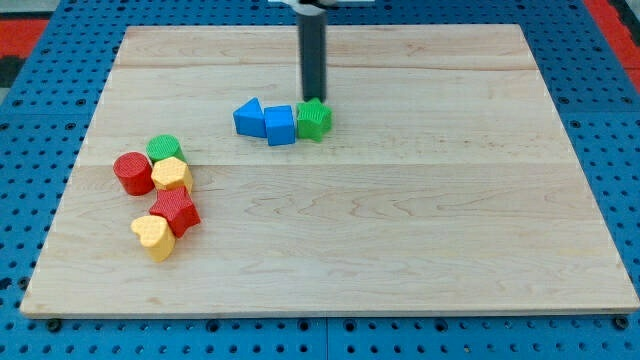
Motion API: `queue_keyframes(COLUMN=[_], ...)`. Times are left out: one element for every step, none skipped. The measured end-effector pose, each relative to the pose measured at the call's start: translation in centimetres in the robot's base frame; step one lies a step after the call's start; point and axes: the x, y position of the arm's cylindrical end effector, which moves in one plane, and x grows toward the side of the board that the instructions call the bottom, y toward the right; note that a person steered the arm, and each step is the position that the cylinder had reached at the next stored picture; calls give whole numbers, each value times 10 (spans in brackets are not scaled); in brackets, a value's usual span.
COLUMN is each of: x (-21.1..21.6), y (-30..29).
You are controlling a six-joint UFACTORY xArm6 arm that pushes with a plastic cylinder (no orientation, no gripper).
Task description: Move blue cube to the top right of the green star
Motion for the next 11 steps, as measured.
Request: queue_keyframes(x=[17,33,88,123,130,103,64,30,19,36,63], y=[9,24,47,63,23,-71,-103,-73,-83,-84,-86])
